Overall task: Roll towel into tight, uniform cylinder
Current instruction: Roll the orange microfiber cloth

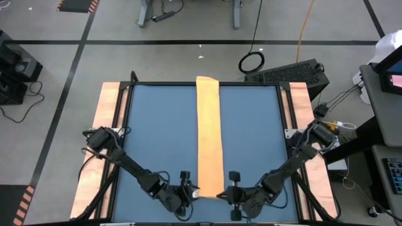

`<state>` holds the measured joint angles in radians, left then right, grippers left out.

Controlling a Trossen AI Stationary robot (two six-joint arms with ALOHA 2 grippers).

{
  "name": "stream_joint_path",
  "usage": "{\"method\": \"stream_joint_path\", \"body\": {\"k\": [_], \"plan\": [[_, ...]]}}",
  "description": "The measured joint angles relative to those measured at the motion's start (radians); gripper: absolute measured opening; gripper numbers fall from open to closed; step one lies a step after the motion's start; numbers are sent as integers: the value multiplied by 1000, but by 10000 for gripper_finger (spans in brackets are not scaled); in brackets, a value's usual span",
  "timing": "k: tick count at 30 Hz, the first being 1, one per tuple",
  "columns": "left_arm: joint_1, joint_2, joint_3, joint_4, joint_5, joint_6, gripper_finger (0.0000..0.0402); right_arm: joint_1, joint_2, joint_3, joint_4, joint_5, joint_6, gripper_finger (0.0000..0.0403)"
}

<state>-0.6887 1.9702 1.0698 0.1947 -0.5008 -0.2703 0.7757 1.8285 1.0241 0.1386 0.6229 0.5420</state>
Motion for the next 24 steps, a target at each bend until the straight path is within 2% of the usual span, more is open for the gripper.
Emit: {"method": "stream_joint_path", "body": {"k": [3, 7, 11, 17, 20, 24], "plan": [[-26, 6, 0, 0, -64, 52, 228, 36, -18, -1, -147, -30, -8, 0], [-57, 7, 0, 5, -119, 180, 247, 89, -16, -1, -241, -26, -11, 11], [-71, 7, 0, 8, -127, 331, 249, 106, 20, -1, -269, -21, -52, 43], [-61, 7, 0, 6, -173, 362, 249, 101, 101, 0, -268, 60, -100, 99], [-55, 7, 0, 6, -161, 398, 249, 95, 124, 0, -270, 68, -190, 121], [-61, 7, 0, 7, -158, 538, 249, 95, 127, 0, -269, 86, -298, 142]]}}
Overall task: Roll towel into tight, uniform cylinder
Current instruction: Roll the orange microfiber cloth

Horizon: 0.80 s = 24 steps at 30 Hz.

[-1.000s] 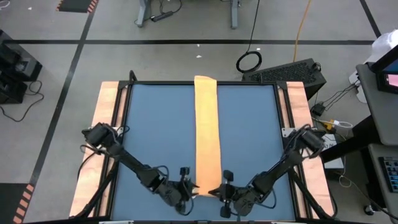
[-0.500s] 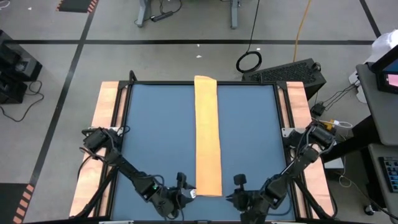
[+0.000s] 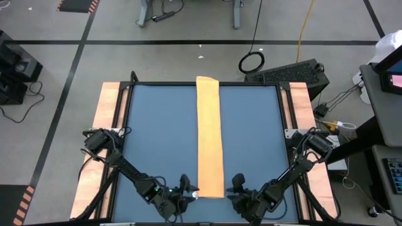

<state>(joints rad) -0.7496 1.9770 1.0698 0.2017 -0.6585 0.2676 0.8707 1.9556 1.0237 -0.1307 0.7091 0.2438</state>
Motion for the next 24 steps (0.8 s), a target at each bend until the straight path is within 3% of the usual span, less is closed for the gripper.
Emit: {"method": "stream_joint_path", "body": {"k": [9, 18, 24], "plan": [[26, 0, 0, -6, 9, 91, 249, -21, -1, 0, 1, -30, -230, 169], [78, 14, 1, -9, 163, 112, 249, -66, 9, 2, 78, -81, -449, 182], [109, 17, 1, -35, 202, 106, 249, -89, 11, 2, 91, -95, -484, 182]]}}
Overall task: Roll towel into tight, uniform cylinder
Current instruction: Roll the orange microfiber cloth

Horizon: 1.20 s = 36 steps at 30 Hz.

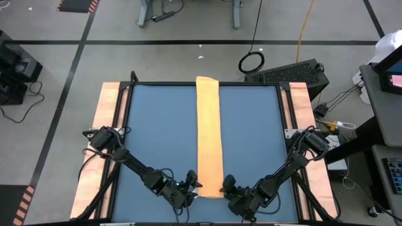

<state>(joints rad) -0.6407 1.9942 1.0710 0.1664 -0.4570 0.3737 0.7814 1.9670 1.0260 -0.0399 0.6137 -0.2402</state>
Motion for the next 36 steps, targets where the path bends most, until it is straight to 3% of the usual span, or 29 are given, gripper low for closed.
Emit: {"method": "stream_joint_path", "body": {"k": [10, 15, 22, 31, 36], "plan": [[35, 0, 0, -25, 106, -22, 249, -30, 23, 0, 57, -64, -16, 157], [37, 0, 0, -28, 120, -50, 249, -39, 24, -1, 72, -109, 10, 112], [30, 0, 0, -25, 112, -104, 249, -53, 30, -3, 119, -145, 147, 16], [-54, 0, 0, -79, -43, -268, 249, -54, 2, -4, 134, -131, 262, 4], [-133, 0, 0, -56, -265, -290, 249, -55, -48, -4, 138, -63, 299, 2]]}}
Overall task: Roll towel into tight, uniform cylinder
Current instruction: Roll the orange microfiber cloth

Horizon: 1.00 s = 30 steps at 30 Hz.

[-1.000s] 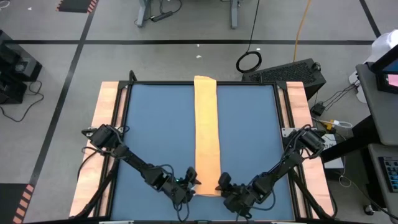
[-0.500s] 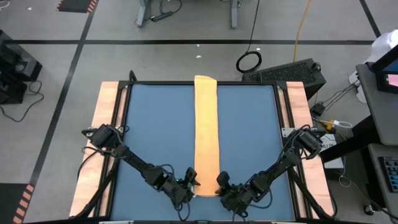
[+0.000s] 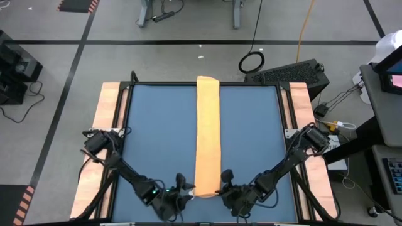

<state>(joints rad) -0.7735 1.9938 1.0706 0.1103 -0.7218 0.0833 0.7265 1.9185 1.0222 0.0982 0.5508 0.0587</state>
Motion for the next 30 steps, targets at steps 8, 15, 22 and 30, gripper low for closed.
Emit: {"method": "stream_joint_path", "body": {"k": [8, 15, 22, 30], "plan": [[-54, -1, 0, 106, -163, -152, 250, -26, -57, 0, -3, 28, 81, 1], [-33, 40, 0, 252, -143, -232, 301, -50, -62, 0, 0, 28, 94, 1], [-23, 110, 0, 330, -210, -240, 346, -69, -62, 0, -1, 28, 144, 0], [-13, 128, -1, 322, -235, -263, 357, -85, -64, 1, -2, 29, 175, 0]]}}
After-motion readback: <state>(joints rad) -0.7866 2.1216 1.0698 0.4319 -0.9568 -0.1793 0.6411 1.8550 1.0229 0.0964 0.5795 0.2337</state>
